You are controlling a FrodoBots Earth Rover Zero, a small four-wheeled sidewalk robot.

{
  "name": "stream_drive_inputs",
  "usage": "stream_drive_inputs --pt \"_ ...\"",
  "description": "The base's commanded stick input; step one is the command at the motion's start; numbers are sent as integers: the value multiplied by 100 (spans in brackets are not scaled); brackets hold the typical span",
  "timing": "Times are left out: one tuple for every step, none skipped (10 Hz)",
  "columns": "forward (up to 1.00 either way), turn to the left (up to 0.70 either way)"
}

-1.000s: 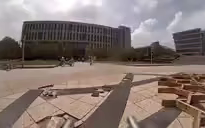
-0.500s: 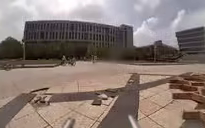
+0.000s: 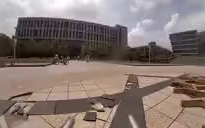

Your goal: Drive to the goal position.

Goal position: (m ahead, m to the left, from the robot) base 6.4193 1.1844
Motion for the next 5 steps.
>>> stream_drive_inputs --pt "70 0" --pt "70 0" --pt "70 0" --pt "70 0" --pt "70 1"
